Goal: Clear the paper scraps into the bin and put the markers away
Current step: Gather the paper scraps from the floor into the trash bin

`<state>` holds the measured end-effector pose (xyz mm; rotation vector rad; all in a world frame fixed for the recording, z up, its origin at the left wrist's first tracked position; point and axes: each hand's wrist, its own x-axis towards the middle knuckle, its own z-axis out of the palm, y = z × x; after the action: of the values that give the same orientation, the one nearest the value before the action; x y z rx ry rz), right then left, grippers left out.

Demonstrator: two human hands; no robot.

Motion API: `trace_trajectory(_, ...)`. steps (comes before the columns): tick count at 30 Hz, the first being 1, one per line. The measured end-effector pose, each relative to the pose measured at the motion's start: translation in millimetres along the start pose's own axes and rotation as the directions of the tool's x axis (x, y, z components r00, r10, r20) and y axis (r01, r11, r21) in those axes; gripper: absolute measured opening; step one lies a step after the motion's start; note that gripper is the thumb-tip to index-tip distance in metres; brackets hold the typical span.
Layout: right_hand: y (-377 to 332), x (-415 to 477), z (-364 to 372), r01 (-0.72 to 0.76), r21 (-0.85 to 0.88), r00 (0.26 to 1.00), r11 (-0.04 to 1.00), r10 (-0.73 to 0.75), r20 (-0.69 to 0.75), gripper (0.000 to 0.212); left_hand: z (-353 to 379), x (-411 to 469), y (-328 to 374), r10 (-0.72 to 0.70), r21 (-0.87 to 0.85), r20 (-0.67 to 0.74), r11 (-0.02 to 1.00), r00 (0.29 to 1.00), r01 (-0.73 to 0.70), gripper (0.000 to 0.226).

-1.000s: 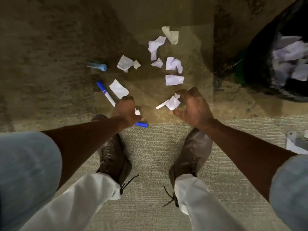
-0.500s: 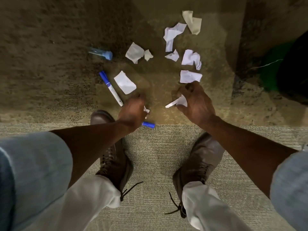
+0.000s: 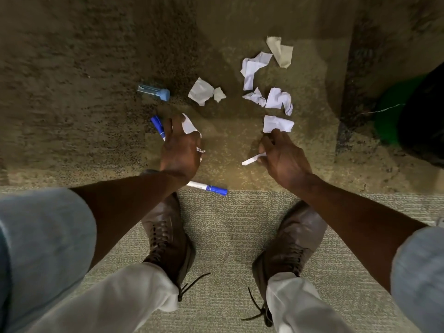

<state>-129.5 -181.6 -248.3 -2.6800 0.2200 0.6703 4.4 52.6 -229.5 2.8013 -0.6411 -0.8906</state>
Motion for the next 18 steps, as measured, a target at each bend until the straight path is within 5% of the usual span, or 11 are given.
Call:
trace_trajectory(12, -1.5, 1.9, 8.1, 0.079, -0.008, 0.997, 0.997, -0.079, -0.002, 0.017, -1.1, 12.3, -9.1, -0.014, -0.122, -0.011, 0.992, 1.0, 0.012, 0.034)
trace_trajectory(18, 3.0, 2.2, 5.7, 0.093, -0.064, 0.995, 0.994, -0.091, 0.031, 0.024, -5.2, 13.1, -2.8, 0.063, 0.019, -0.02, 0.998, 0.998, -0.063, 0.017)
